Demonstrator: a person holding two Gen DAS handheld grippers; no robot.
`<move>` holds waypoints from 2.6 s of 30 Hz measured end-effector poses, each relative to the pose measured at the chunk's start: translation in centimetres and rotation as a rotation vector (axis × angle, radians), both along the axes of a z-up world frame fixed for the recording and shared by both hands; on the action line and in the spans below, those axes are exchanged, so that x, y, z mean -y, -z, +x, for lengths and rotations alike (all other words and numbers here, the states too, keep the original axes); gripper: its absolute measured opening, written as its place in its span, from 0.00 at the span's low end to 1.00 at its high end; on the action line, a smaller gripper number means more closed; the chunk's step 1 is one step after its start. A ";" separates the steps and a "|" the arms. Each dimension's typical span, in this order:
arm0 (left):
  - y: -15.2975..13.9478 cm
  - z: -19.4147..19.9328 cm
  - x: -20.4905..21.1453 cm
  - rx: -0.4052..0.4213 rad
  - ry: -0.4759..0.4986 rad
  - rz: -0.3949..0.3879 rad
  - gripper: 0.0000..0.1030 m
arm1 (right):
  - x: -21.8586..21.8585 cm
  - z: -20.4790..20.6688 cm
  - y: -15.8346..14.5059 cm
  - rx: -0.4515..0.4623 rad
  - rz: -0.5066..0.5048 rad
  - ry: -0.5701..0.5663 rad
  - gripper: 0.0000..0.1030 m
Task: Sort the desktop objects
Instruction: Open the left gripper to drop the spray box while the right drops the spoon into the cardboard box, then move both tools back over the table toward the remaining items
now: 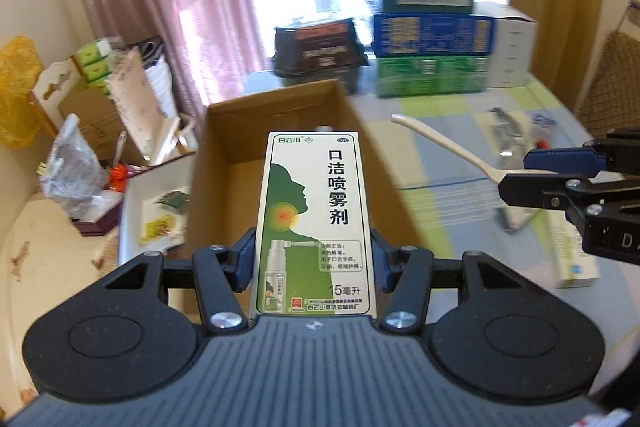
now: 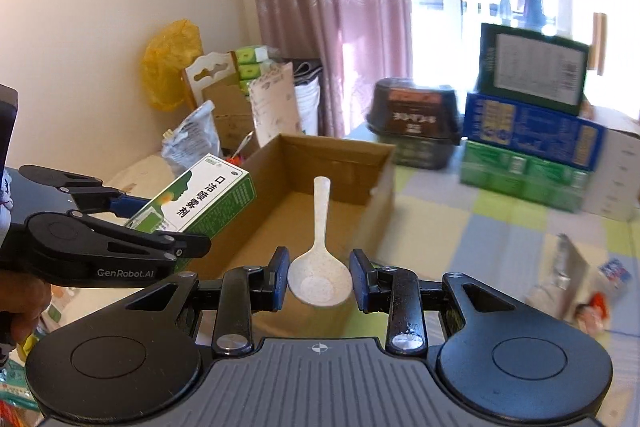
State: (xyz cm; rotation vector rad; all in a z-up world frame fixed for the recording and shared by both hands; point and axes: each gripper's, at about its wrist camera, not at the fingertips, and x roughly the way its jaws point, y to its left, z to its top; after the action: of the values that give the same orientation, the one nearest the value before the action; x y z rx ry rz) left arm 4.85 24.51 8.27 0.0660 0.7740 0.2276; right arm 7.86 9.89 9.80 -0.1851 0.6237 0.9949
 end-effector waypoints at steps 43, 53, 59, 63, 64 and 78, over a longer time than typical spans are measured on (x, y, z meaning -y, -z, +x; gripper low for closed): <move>2.5 -0.6 -4.7 0.028 -0.052 -0.070 0.57 | 3.6 1.7 3.8 -0.063 -0.006 0.152 0.73; 0.6 -2.9 2.8 0.084 0.032 -0.098 0.77 | 15.7 -0.6 3.9 -0.080 -0.021 0.356 0.95; 0.4 -2.9 7.8 0.104 0.095 -0.119 0.90 | 22.2 -1.4 4.5 -0.059 -0.078 0.459 0.98; 0.9 -2.3 11.2 0.092 0.144 -0.133 0.96 | 26.1 -1.7 4.8 -0.066 -0.090 0.515 0.98; 1.0 -2.2 12.1 0.088 0.156 -0.132 0.98 | 26.9 -1.7 4.9 -0.070 -0.090 0.527 0.98; 4.4 -0.6 20.8 0.002 0.237 -0.170 0.98 | 33.1 0.4 5.6 -0.113 -0.056 0.586 0.98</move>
State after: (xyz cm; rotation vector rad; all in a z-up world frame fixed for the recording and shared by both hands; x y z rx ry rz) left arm 4.27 3.75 3.82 -0.0034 0.7737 -0.0629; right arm 8.25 -23.18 4.22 0.0101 0.7528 0.4237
